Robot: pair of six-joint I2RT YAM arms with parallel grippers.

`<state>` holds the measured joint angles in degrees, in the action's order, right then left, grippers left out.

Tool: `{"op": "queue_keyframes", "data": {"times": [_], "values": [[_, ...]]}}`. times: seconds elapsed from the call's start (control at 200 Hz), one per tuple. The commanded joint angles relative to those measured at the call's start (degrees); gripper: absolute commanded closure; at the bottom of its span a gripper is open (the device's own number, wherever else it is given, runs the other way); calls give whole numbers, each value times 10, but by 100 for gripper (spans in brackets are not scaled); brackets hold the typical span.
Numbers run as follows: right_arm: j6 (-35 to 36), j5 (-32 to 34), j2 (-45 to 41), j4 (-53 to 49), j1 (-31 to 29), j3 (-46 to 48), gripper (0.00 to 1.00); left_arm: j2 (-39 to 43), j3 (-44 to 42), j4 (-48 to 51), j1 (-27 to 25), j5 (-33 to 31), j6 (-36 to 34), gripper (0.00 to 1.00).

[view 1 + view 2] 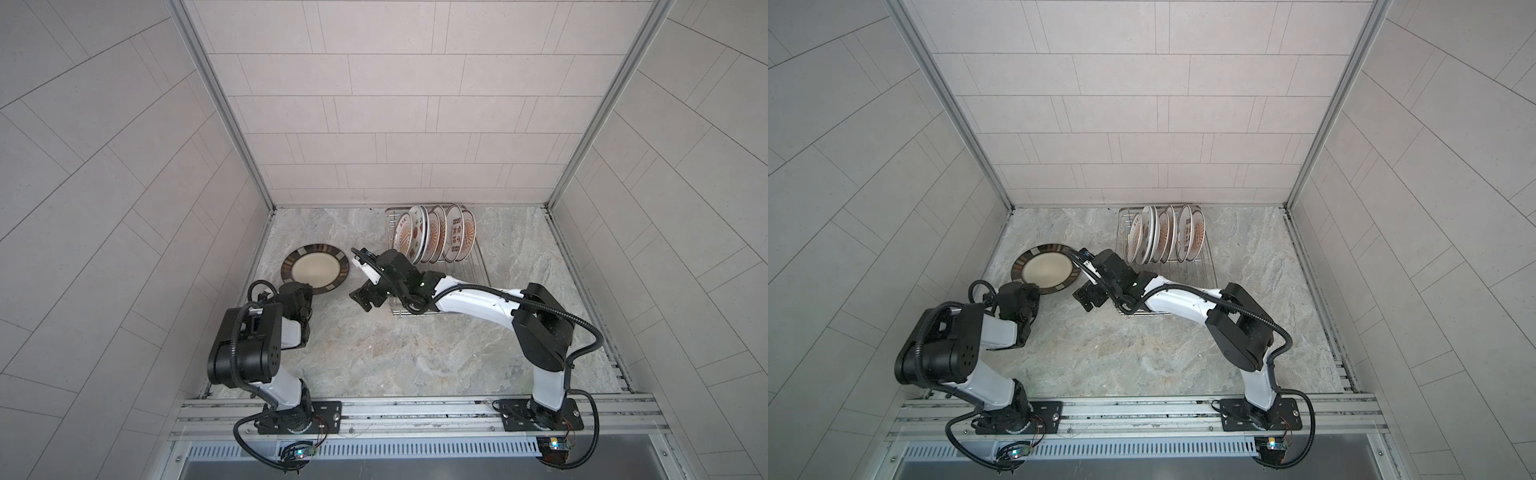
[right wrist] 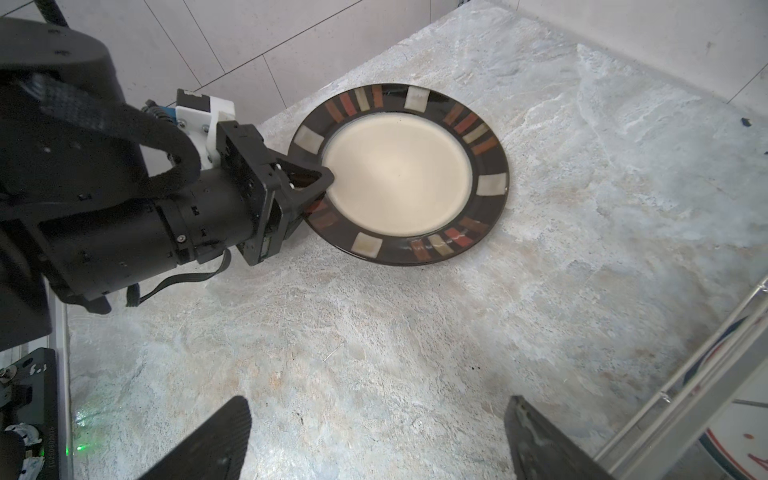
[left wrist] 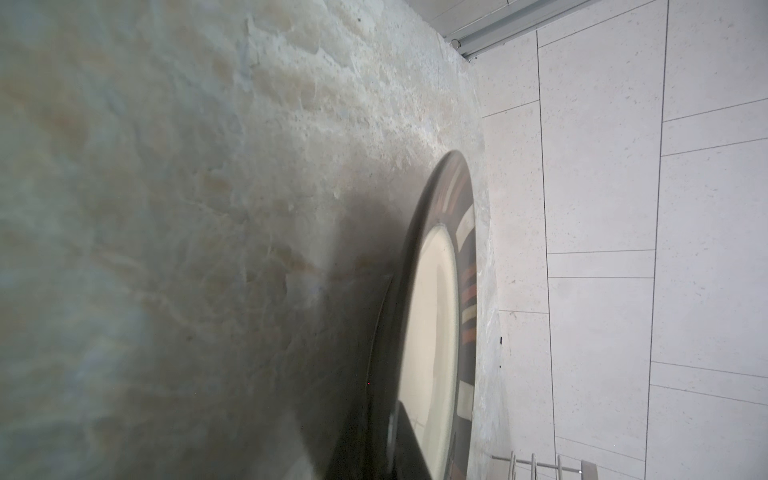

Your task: Unload the plates from the dish rack

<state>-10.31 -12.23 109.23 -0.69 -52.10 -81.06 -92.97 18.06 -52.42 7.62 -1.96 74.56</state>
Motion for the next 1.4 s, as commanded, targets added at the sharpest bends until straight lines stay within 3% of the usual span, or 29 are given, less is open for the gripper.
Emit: {"op": "queue_keyframes", "data": {"times": [0.0,0.16,0.31,0.641,0.746,0.796,0.861,0.951,1.001,1.201,1.296,1.391], "values": [[12,13,9,-2,2,-17,4,-33,40,-84,4,-14,8,93],[12,12,14,-6,13,-25,3,-78,39,-141,2,-19,6,90],[13,11,14,-11,21,-29,3,-75,47,-102,2,-30,-4,83],[21,10,0,-12,23,-14,3,-93,53,-112,2,-22,-13,70],[21,9,-12,-6,23,-1,3,-84,30,-133,1,-34,-25,62],[20,9,-18,-5,23,6,3,-78,31,-109,2,-33,-31,54],[20,6,-31,-3,23,19,3,-76,31,-94,4,-25,-38,52],[20,6,-51,9,24,42,3,-76,14,-120,4,-32,-42,37],[18,6,-60,12,23,52,3,-74,8,-125,5,-37,-41,35],[24,-8,-96,14,23,79,2,-33,-9,-103,5,-51,-46,4],[43,-78,-125,-12,21,73,1,7,-38,-79,10,-50,-64,2],[56,-39,-160,-37,12,78,0,58,-66,-57,12,-61,-72,0]]}}
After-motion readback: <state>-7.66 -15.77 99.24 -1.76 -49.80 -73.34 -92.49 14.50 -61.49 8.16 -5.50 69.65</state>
